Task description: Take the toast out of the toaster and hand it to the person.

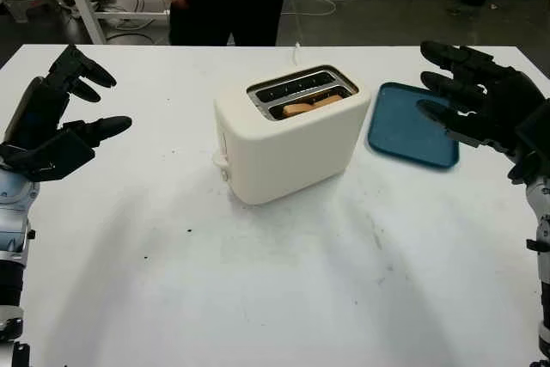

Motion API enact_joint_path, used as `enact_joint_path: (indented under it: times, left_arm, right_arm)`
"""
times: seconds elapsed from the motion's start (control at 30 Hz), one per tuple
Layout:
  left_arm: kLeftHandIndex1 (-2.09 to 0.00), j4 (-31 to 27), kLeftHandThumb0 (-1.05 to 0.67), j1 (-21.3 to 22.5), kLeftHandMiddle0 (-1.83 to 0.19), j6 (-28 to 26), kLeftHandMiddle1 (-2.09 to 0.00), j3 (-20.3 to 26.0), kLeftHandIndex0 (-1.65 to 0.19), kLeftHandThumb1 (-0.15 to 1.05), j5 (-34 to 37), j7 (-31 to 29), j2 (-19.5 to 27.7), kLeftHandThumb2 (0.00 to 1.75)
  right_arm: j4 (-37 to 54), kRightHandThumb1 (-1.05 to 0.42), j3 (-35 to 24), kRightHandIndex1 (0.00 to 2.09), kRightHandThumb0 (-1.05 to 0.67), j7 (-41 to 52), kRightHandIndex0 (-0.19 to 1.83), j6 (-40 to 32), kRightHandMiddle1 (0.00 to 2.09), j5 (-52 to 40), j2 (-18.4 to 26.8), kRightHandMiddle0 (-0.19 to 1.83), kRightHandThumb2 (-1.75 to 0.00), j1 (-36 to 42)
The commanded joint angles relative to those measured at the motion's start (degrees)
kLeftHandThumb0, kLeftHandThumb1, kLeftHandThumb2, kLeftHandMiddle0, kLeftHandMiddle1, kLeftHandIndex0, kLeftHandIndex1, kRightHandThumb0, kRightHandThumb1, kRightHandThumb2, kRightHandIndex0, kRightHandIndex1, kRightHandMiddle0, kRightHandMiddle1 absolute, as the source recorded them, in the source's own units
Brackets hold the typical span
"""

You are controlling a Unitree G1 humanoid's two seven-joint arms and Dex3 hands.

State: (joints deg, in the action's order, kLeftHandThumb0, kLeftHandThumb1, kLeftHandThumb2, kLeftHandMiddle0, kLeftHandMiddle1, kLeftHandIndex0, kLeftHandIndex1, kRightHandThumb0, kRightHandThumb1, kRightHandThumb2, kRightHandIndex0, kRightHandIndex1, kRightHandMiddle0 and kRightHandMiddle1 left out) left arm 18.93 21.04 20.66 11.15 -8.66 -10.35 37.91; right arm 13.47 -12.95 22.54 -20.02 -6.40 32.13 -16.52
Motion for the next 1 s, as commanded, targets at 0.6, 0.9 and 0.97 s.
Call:
enact_joint_path:
  times: [0.6, 0.9, 0.97]
  left_arm:
    - [-1.72, 4.4, -1.05, 5.5, -0.05, 2.0, -1.75, -1.1, 0.0, 0.92, -0.3, -0.5, 1.0, 0.31]
    - [-1.74, 14.5, -1.05, 12.1, -0.07, 5.6, -1.75, -3.1, 0.0, 0.92, -0.3, -2.3, 0.9, 0.29]
    - [-1.74, 15.5, -1.05, 12.6, -0.06, 6.5, -1.75, -3.4, 0.0, 0.92, -0.1, -2.5, 0.9, 0.28]
  right_arm:
    - [-5.5, -0.92, 2.4, 0.02, -0.32, 0.6, 0.34, 0.8, 0.02, 3.5, 3.4, 0.33, -0.18, -5.3]
    - [-15.6, -0.92, 6.9, 0.03, -0.36, 1.4, 0.37, 0.2, 0.02, 7.0, 3.7, 0.35, -0.09, -13.7]
    - [-16.7, -0.92, 7.1, 0.02, -0.35, 1.6, 0.36, 0.6, 0.01, 6.9, 3.6, 0.35, -0.09, -14.4]
